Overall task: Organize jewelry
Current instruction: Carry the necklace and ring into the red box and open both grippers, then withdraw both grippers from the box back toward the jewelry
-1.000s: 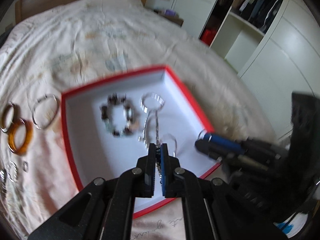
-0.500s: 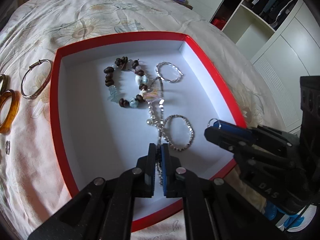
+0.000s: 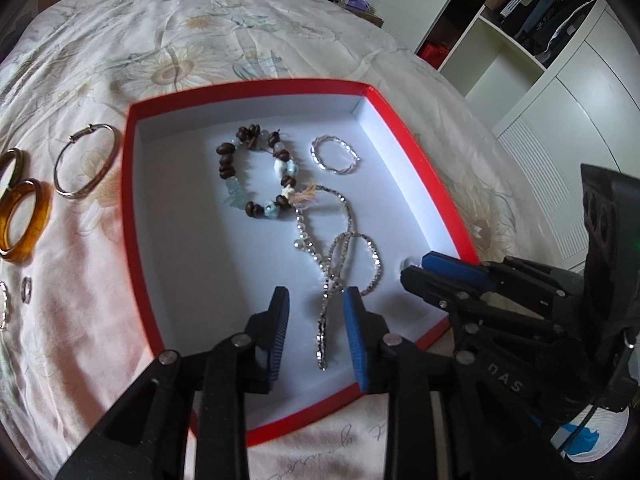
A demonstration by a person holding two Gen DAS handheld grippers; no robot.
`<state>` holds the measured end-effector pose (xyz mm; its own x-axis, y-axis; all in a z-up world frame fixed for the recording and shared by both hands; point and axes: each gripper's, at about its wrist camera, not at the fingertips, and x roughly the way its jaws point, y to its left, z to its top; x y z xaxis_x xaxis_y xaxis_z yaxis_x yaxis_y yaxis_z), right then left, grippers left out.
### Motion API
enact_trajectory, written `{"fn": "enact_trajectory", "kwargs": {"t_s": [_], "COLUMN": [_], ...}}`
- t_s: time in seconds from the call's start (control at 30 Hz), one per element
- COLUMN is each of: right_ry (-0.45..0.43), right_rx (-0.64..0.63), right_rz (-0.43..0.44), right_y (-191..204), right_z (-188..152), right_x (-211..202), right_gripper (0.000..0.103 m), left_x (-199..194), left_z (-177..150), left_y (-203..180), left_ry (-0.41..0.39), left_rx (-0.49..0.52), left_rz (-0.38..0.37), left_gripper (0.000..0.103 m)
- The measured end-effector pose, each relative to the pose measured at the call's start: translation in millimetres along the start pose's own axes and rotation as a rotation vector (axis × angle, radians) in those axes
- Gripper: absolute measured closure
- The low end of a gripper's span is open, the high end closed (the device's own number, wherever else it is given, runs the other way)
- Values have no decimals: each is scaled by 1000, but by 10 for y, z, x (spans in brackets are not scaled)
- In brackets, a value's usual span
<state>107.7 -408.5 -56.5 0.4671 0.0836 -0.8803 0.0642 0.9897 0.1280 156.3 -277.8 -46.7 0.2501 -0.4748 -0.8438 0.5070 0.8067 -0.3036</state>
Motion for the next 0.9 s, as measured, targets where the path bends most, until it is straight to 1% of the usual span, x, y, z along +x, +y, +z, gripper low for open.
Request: {"fn": "enact_trajectory", "kwargs": {"t_s": [0.1,0.27,0.37,0.5,0.67,0.9], "right_ry": [-8,-50,-84,-134,-182,-215], "right_rx": [1,15,19,4,-32,-73], "right_rz": [-11,-13,-3,21,64,125], "right_y": [3,55,128,354,718,1168], "right_z": [-14,-45,-51,-66,-138,-287], "right_x": [-80,-349,-526,-795,-1067,-1271], "right_gripper": [79,78,77,76,75,75], "left_x": [-130,-457,-666,-945,-1307,-1834], "left_z": [-11,-97,-192,-367,-632,-1095], "left_y": [-9,-1,-5,38,230,724], "left_ry": [-23,-98,-132,-141,-162,-210], "left_rx": [-2,-24,-23,-14,-36,-127], "left_rz": [-1,-11,14,46,89,189], "left_gripper": [76,76,76,76,76,76]}}
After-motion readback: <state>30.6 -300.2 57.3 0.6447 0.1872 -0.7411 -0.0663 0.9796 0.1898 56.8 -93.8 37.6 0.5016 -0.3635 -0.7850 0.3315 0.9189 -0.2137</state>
